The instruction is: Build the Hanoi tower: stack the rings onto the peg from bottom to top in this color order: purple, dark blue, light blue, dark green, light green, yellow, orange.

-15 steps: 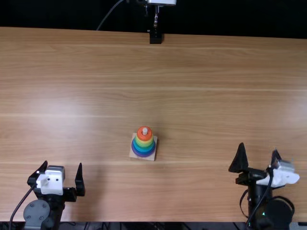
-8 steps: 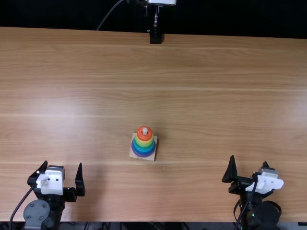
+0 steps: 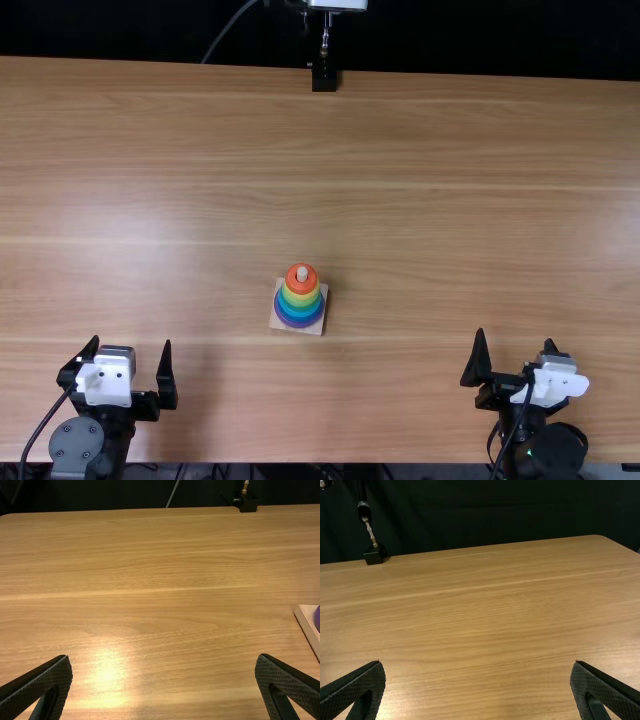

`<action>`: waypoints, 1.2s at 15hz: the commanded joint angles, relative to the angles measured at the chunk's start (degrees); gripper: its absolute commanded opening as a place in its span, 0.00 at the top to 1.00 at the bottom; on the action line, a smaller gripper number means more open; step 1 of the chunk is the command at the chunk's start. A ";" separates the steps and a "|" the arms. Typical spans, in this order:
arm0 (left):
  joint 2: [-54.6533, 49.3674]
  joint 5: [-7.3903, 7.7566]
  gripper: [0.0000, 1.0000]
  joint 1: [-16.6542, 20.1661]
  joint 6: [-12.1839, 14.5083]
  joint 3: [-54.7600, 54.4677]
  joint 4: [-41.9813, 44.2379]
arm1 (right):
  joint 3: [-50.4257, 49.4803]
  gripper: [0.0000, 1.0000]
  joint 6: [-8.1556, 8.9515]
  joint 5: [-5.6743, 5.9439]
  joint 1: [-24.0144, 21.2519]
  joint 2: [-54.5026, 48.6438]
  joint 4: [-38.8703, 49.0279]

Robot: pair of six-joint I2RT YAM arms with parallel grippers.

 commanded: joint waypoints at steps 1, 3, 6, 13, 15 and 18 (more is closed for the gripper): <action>-0.69 -0.47 0.00 -0.47 0.10 -6.52 -2.59 | -3.74 0.00 -0.34 0.43 -0.29 -0.73 -4.25; -0.69 -0.47 0.00 -0.55 0.10 -6.52 -2.59 | -3.74 0.00 -0.34 0.64 -0.29 -0.73 -4.25; -0.69 -0.47 0.00 -0.55 0.10 -6.52 -2.59 | -3.74 0.00 -0.34 0.64 -0.29 -0.73 -4.25; -0.69 -0.47 0.00 -0.55 0.10 -6.52 -2.59 | -3.74 0.00 -0.34 0.64 -0.29 -0.73 -4.25; -0.69 -0.47 0.00 -0.47 0.10 -6.52 -2.59 | -3.74 0.00 -0.34 0.64 -0.29 -0.73 -4.25; -0.69 -0.47 0.00 -0.55 0.10 -6.52 -2.59 | -3.74 0.00 -0.34 0.64 -0.29 -0.73 -4.25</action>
